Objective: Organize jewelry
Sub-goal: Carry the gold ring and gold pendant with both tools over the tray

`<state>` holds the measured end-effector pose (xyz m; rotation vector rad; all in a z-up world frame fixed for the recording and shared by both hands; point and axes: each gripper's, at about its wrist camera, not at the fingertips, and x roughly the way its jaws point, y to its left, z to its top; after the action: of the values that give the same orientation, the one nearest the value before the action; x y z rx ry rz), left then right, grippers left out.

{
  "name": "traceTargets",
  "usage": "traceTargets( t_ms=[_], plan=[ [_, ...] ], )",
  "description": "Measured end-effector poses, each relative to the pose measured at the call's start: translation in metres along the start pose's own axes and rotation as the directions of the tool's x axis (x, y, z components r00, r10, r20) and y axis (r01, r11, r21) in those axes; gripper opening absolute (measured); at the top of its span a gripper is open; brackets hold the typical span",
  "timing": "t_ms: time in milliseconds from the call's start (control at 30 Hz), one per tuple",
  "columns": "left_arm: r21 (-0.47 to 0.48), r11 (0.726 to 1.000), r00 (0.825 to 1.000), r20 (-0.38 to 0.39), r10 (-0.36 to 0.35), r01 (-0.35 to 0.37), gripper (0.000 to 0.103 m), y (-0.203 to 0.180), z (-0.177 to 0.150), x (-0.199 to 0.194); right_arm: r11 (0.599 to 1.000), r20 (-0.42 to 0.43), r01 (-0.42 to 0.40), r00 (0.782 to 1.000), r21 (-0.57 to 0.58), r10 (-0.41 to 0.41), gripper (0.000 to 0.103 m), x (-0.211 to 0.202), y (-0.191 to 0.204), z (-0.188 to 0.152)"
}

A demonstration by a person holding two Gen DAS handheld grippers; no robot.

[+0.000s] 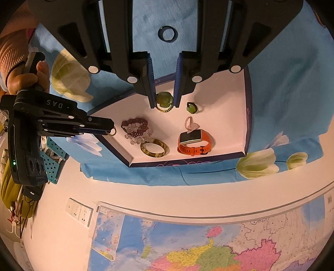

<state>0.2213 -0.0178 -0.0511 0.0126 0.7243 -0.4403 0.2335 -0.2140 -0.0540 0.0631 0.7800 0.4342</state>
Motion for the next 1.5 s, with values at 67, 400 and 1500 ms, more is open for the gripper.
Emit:
traceTargets(
  t_ms=[67, 400, 1500],
  plan=[
    [-0.003, 1.0, 1.0, -0.002, 0.001, -0.001, 0.017, 0.001, 0.001, 0.002, 1.0, -0.005, 0.004, 1.0, -0.002, -0.004, 0.01, 0.003, 0.0, 0.001],
    [-0.015, 1.0, 1.0, -0.02, 0.014, -0.014, 0.017, 0.006, 0.004, 0.014, 1.0, -0.024, 0.017, 1.0, -0.01, -0.017, 0.01, 0.013, -0.001, 0.003],
    [-0.014, 0.999, 0.996, -0.077, 0.042, -0.043, 0.017, 0.011, 0.01, 0.045, 0.999, -0.075, 0.042, 0.996, -0.013, -0.043, 0.01, 0.041, -0.003, 0.007]
  ],
)
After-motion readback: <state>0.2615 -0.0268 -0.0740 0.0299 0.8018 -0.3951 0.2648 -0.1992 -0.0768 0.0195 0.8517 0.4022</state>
